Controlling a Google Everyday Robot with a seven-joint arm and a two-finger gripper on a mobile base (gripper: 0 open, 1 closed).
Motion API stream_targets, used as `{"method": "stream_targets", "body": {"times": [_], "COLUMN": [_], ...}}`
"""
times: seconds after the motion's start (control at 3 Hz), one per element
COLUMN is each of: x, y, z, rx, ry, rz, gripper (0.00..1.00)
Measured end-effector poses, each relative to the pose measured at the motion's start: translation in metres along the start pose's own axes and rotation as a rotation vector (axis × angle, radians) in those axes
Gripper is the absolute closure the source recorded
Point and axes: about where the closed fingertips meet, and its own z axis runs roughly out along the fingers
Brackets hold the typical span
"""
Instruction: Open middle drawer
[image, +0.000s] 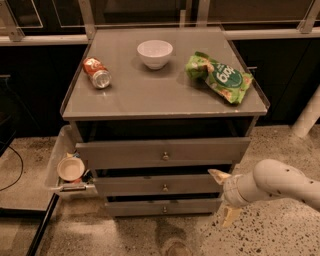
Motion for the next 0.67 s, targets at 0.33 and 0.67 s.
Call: {"method": "stream_targets", "body": {"times": [0.33,0.67], "x": [0.015,0.037], "y": [-0.003,-0.009], "z": [0.026,0.057], "rx": [-0.026,-0.055], "ry": [-0.001,-0.003], "rz": [0.053,0.113], "gripper": [0.0,0.0]}}
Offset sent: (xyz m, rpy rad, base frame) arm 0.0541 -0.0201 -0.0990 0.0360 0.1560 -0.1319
